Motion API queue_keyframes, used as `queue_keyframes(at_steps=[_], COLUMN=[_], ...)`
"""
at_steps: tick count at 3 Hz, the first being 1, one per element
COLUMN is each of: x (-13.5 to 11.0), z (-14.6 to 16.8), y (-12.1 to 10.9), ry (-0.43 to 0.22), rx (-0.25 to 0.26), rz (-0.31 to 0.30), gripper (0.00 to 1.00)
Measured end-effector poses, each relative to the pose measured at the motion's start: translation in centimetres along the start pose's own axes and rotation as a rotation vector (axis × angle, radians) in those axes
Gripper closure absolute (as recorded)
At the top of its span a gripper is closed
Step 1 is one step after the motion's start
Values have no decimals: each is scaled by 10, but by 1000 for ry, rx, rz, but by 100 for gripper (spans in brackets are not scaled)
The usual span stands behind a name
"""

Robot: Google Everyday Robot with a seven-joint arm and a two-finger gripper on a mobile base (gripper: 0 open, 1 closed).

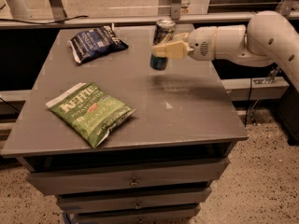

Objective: Move redbull can near green jalapeno chip bag

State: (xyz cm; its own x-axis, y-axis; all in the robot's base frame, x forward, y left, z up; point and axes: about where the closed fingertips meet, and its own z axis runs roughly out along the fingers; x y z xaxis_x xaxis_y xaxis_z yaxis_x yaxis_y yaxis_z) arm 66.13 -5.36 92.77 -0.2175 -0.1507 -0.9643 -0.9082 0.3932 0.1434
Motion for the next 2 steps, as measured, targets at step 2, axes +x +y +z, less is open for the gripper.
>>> queue_keyframes(at_steps=[2], x=[24], z=[37], y=[85], ry=[26], rx=[-99], rz=[-17], gripper=[100])
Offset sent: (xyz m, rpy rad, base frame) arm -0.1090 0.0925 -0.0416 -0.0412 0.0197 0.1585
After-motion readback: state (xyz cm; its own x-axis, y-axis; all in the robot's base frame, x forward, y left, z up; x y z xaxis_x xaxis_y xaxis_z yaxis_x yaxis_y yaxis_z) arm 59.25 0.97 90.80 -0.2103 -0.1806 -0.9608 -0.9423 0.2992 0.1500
